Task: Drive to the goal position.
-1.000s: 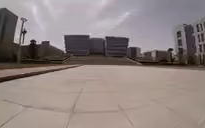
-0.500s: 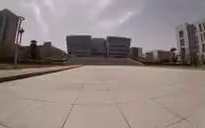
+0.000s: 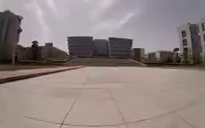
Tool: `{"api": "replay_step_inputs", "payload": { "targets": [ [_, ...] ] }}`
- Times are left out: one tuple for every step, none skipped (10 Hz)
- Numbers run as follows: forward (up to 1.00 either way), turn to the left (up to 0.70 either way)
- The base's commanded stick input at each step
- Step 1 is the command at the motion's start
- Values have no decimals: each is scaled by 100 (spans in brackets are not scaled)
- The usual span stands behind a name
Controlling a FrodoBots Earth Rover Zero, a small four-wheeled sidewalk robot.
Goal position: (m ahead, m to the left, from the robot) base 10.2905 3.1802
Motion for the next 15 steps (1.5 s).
{"api": "replay_step_inputs", "payload": {
  "targets": [
    [100, 0],
    [100, 0],
    [100, 0],
    [100, 0],
    [100, 0],
    [100, 0],
    [100, 0],
    [100, 0],
    [100, 0],
    [100, 0],
    [100, 0],
    [100, 0],
    [100, 0],
    [100, 0],
    [100, 0]
  ]
}}
